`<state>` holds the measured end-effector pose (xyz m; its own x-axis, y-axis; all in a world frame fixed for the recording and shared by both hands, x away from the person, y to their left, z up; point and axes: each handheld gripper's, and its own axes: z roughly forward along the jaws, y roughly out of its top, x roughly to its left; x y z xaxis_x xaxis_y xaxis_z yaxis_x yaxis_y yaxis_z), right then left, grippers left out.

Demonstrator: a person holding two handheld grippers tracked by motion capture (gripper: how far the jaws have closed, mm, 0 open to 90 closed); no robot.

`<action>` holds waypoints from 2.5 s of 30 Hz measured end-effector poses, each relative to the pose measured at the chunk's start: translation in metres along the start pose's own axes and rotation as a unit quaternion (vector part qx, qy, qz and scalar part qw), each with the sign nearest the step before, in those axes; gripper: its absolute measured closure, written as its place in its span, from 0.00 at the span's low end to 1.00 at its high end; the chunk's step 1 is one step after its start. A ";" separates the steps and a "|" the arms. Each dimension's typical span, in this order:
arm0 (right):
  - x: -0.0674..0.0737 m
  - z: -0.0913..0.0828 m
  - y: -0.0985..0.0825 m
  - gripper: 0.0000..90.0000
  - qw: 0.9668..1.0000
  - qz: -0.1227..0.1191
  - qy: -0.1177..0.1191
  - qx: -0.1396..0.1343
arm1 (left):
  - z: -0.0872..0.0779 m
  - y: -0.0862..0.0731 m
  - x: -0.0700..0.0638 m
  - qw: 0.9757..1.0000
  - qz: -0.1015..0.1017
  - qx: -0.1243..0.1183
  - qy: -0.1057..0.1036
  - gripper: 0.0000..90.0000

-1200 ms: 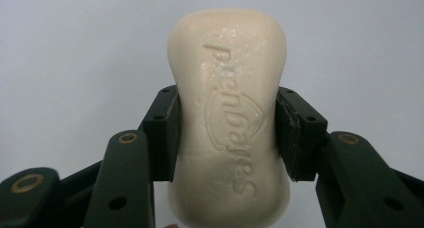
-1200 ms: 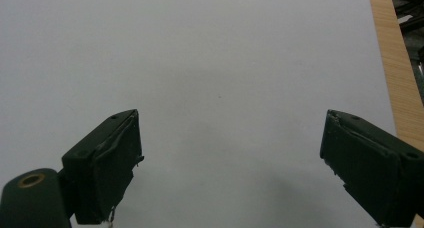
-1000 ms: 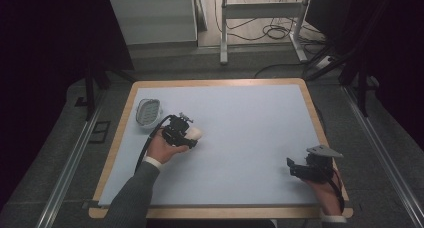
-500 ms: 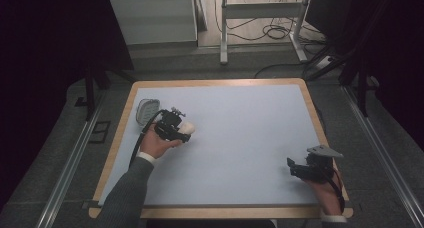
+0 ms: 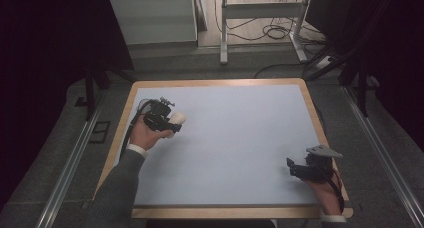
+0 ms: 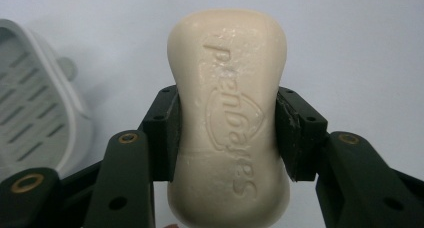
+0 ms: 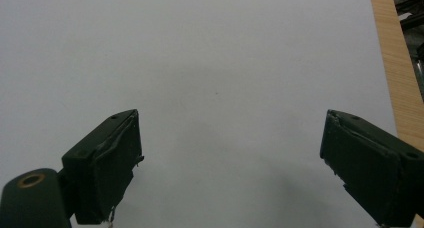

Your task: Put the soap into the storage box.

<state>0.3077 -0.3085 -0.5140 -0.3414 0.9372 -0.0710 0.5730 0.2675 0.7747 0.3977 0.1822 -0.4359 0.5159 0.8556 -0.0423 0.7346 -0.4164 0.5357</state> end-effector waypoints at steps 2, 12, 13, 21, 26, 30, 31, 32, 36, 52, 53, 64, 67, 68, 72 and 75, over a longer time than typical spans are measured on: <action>0.000 0.000 0.000 0.11 1.000 0.000 0.000 0.000 | -0.003 0.001 0.004 1.000 -0.003 -0.002 0.002 0.55; -0.002 0.000 0.000 0.11 1.000 0.003 -0.001 -0.001 | -0.015 0.004 0.027 0.999 -0.034 -0.013 0.017 0.55; -0.002 0.000 0.000 0.11 1.000 0.003 -0.001 -0.001 | -0.016 0.004 0.030 0.999 -0.038 -0.013 0.019 0.55; -0.001 -0.002 0.001 0.11 1.000 -0.001 0.003 -0.007 | -0.023 0.005 0.047 0.998 -0.054 -0.011 0.036 0.55; -0.004 -0.004 0.000 0.11 1.000 0.004 -0.001 -0.010 | -0.023 0.006 0.054 0.997 -0.062 -0.007 0.043 0.55; -0.006 -0.005 0.000 0.11 1.000 0.006 -0.003 -0.011 | -0.019 0.006 0.063 0.996 -0.072 0.004 0.049 0.55; -0.006 -0.005 0.000 0.11 1.000 0.006 -0.003 -0.011 | -0.018 0.006 0.065 0.996 -0.076 0.005 0.050 0.55; -0.006 -0.005 0.000 0.11 1.000 0.006 -0.002 -0.011 | -0.017 0.006 0.066 0.996 -0.077 0.006 0.051 0.55; -0.006 -0.005 0.001 0.11 1.000 0.006 -0.002 -0.012 | -0.014 0.005 0.073 0.995 -0.087 0.010 0.054 0.55; -0.006 -0.005 0.000 0.11 1.000 0.005 -0.003 -0.008 | 0.002 0.010 0.097 0.991 -0.115 0.027 0.068 0.55; -0.006 -0.005 0.000 0.11 1.000 0.006 -0.003 -0.008 | 0.004 0.010 0.098 0.990 -0.118 0.028 0.070 0.55; -0.008 -0.004 -0.001 0.11 1.000 0.007 -0.007 -0.005 | 0.024 0.012 0.114 0.987 -0.142 0.037 0.072 0.55; -0.010 -0.003 -0.002 0.11 1.000 0.009 -0.008 -0.005 | 0.034 0.012 0.116 0.985 -0.146 0.045 0.078 0.55; -0.010 -0.003 -0.002 0.11 1.000 0.009 -0.008 -0.005 | 0.036 0.012 0.117 0.986 -0.145 0.046 0.075 0.55; -0.011 -0.003 -0.003 0.11 1.000 0.012 -0.008 -0.002 | 0.041 0.011 0.117 0.985 -0.148 0.047 0.075 0.55; -0.012 -0.003 -0.003 0.11 1.000 0.012 -0.009 -0.002 | 0.043 0.011 0.118 0.985 -0.147 0.051 0.076 0.55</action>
<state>0.3079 -0.3208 -0.5139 -0.3148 0.9470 -0.0638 0.5775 0.2444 0.7789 0.4858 0.2651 -0.4711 0.2074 0.9768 -0.0528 0.8867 -0.1649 0.4319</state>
